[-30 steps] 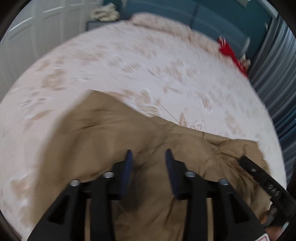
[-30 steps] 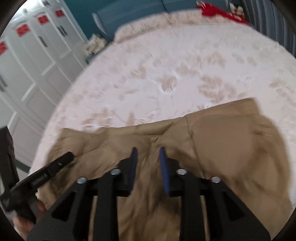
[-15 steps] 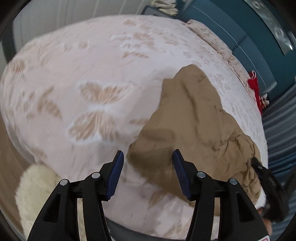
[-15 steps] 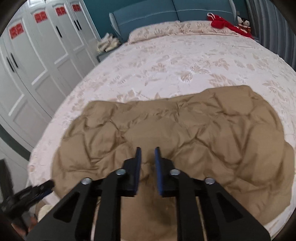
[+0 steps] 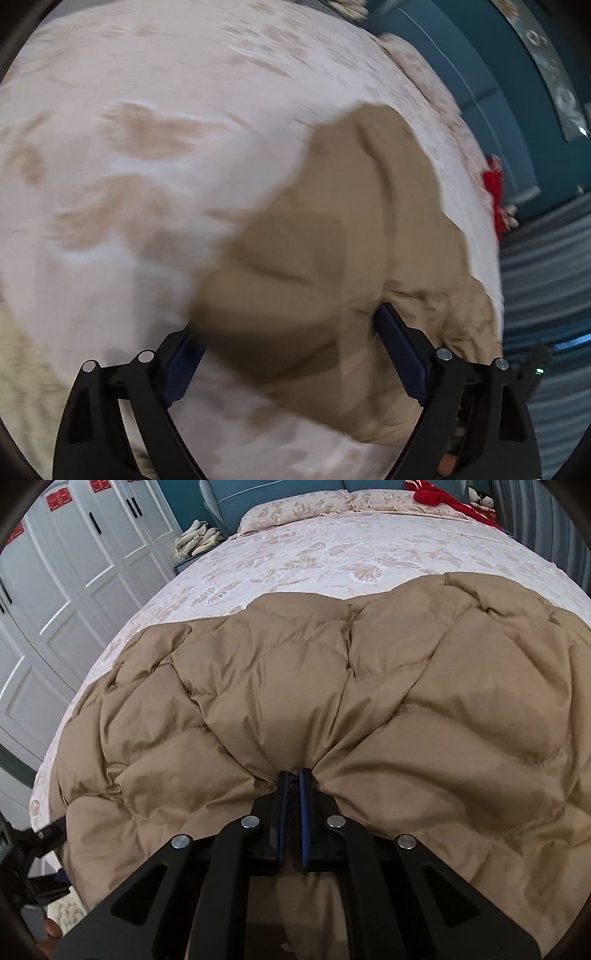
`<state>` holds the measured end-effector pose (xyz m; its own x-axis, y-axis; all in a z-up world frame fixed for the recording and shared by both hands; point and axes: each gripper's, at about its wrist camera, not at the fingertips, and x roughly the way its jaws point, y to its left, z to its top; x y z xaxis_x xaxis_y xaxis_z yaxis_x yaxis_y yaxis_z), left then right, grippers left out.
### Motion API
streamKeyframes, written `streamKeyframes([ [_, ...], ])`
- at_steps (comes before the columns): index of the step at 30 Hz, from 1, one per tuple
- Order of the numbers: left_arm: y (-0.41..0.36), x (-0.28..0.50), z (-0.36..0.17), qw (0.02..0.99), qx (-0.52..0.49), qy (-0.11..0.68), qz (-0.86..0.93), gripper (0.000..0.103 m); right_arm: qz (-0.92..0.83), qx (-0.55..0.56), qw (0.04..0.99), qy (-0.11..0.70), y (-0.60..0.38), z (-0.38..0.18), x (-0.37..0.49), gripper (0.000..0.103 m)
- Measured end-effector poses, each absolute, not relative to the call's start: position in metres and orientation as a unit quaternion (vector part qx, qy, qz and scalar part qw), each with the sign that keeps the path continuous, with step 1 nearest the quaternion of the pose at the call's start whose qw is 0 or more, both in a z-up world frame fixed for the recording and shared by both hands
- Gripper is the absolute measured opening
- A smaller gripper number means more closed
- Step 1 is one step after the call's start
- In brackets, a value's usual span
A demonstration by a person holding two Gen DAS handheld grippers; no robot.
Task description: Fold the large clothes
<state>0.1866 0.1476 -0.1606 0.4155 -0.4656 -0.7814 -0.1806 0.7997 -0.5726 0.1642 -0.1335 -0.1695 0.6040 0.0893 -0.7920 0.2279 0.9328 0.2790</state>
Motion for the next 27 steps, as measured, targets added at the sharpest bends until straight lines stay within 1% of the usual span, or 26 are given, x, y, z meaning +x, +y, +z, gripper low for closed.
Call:
streamKeyframes([
  [1, 0.139, 0.19, -0.159, 0.783, -0.306, 0.532, -0.098, 0.084, -0.039, 0.179, 0.878, 0.442, -0.134, -0.171, 0.163, 0.003],
  [2, 0.133, 0.192, -0.156, 0.783, -0.307, 0.53, -0.106, 0.077, -0.039, 0.18, 0.878, 0.441, -0.134, -0.171, 0.162, 0.003],
  [3, 0.125, 0.196, -0.152, 0.785, -0.298, 0.531, -0.11, 0.069, -0.038, 0.181, 0.878, 0.441, -0.134, -0.172, 0.162, 0.003],
  [4, 0.12, 0.196, -0.147, 0.789, -0.291, 0.529, -0.111, 0.064, -0.038, 0.181, 0.878, 0.441, -0.134, -0.172, 0.162, 0.003],
  [5, 0.114, 0.196, -0.137, 0.797, -0.281, 0.521, -0.114, 0.055, -0.037, 0.181, 0.878, 0.442, -0.134, -0.173, 0.162, 0.003],
  [6, 0.108, 0.196, -0.125, 0.807, -0.269, 0.512, -0.119, 0.042, -0.037, 0.181, 0.878, 0.442, -0.135, -0.173, 0.162, 0.003],
  [7, 0.102, 0.195, -0.113, 0.817, -0.254, 0.501, -0.129, 0.037, -0.035, 0.18, 0.878, 0.442, -0.137, -0.174, 0.162, 0.003],
  [8, 0.096, 0.194, -0.102, 0.823, -0.245, 0.494, -0.138, 0.028, -0.035, 0.18, 0.878, 0.442, -0.138, -0.174, 0.164, 0.003],
  [9, 0.09, 0.193, -0.093, 0.827, -0.236, 0.488, -0.148, 0.025, -0.031, 0.179, 0.877, 0.444, -0.139, -0.174, 0.165, 0.003],
  [12, 0.069, 0.188, -0.068, 0.846, -0.191, 0.471, -0.163, 0.02, -0.017, 0.19, 0.867, 0.46, -0.145, -0.162, 0.166, 0.004],
  [13, 0.065, 0.186, -0.061, 0.85, -0.181, 0.466, -0.167, 0.019, -0.011, 0.199, 0.866, 0.459, -0.149, -0.148, 0.157, 0.006],
  [16, 0.062, 0.185, -0.053, 0.855, -0.164, 0.462, -0.17, 0.018, 0.009, 0.204, 0.874, 0.441, -0.156, -0.114, 0.118, 0.006],
  [18, 0.061, 0.184, -0.052, 0.856, -0.16, 0.462, -0.168, 0.017, 0.02, 0.211, 0.873, 0.44, -0.158, -0.102, 0.086, 0.006],
  [21, 0.063, 0.179, -0.047, 0.855, -0.167, 0.461, -0.167, 0.016, 0.024, 0.208, 0.863, 0.461, -0.153, -0.117, 0.066, 0.005],
  [24, 0.068, 0.17, -0.039, 0.851, -0.177, 0.461, -0.178, 0.013, 0.03, 0.228, 0.849, 0.476, -0.15, -0.143, 0.069, 0.005],
  [27, 0.069, 0.15, -0.024, 0.856, -0.163, 0.451, -0.193, 0.012, 0.039, 0.245, 0.843, 0.477, -0.142, -0.159, 0.075, 0.005],
])
